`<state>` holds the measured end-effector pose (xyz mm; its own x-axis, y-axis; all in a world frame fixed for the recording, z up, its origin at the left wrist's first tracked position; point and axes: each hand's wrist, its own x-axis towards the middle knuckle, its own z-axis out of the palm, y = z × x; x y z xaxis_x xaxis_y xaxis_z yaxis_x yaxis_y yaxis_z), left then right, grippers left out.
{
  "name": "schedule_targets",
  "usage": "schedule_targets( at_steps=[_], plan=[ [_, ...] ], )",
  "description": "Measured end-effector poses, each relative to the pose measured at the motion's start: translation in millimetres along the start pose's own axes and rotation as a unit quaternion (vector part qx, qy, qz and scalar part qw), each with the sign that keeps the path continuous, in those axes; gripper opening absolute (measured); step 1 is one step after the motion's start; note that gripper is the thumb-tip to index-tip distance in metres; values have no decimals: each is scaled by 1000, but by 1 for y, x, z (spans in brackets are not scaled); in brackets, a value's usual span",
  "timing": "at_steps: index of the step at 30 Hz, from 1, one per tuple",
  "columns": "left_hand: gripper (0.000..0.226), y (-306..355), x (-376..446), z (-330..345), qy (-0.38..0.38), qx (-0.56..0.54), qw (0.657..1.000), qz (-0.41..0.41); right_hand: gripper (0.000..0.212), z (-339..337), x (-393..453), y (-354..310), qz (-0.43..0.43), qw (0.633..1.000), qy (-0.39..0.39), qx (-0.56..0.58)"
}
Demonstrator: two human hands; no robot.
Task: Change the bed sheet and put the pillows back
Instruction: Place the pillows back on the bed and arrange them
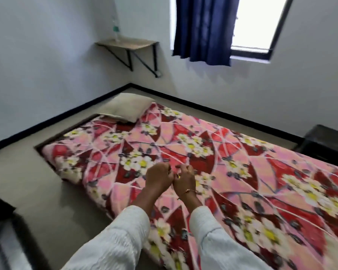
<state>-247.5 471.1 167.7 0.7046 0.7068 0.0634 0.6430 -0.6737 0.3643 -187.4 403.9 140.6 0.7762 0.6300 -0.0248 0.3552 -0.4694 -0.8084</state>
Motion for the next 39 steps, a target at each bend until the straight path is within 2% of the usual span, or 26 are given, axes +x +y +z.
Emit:
schedule_targets(
  at_steps=[5,9,17,22,24,26,29,31,34,36,39],
  plan=[
    [20,-115,54,-45,29,-5,997,-75,31,110,49,-74,-29,998,-59,25],
    [21,-186,109,-58,43,-31,991,-126,34,177,105,-113,-42,996,-84,-5],
    [20,-326,257,-81,22,-42,986,-160,34,320,236,-183,-6,994,-110,4],
    [17,-399,355,-76,-20,-100,972,-211,28,386,323,-216,55,992,-106,34],
    [24,-424,397,-66,-48,-135,963,-231,23,412,361,-218,100,989,-97,50],
    [35,-450,446,-53,-61,-173,955,-233,21,443,406,-215,144,985,-65,74],
    [35,-491,514,-27,-93,-251,927,-262,19,492,463,-209,222,968,-18,118],
    [24,-520,557,-8,-117,-331,882,-314,18,525,501,-207,299,935,0,188],
    [14,-552,608,16,-155,-430,801,-387,15,560,550,-202,415,835,29,361],
    [9,-567,636,31,-173,-473,753,-423,21,575,580,-195,443,772,47,455],
    [21,-578,669,50,-194,-559,667,-452,34,589,614,-177,439,691,71,570]
  ],
)
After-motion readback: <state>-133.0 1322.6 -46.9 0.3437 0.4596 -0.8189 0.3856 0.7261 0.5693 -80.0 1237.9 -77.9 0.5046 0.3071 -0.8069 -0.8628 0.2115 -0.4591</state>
